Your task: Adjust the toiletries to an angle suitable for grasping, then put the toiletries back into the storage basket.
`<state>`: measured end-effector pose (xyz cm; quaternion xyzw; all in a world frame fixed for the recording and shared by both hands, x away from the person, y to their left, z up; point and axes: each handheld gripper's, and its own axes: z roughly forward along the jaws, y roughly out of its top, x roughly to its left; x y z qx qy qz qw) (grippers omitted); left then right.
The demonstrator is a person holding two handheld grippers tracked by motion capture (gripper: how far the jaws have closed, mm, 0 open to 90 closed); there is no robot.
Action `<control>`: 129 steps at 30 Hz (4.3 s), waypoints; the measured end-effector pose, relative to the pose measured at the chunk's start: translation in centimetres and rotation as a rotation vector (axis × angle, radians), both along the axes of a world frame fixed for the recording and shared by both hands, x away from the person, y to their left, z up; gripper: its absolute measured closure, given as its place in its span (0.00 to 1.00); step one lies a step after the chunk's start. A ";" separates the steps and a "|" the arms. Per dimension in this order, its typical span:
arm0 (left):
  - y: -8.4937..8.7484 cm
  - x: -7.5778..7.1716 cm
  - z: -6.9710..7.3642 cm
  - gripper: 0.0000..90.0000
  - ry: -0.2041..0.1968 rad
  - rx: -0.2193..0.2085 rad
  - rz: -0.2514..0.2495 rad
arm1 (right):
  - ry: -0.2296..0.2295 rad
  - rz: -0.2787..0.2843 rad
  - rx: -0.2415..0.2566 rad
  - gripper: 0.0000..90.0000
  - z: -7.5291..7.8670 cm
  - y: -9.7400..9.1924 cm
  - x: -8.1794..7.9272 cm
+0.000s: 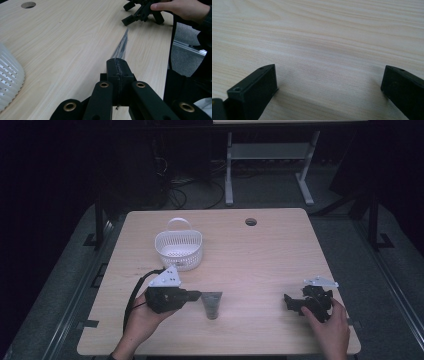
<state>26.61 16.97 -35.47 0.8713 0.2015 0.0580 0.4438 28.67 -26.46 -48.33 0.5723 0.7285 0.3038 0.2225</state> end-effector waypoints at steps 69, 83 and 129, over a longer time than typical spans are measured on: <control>0.4 3.2 0.4 0.38 0.056 0.073 0.047 | 0.000 0.000 0.000 0.00 0.0 0.0 0.0; -0.9 3.3 0.9 0.16 0.074 0.158 0.009 | 0.000 0.000 -0.001 0.00 0.0 0.0 0.0; -6.2 4.4 0.0 0.29 0.070 0.287 -0.117 | 0.000 0.000 -0.001 0.00 0.0 0.0 0.0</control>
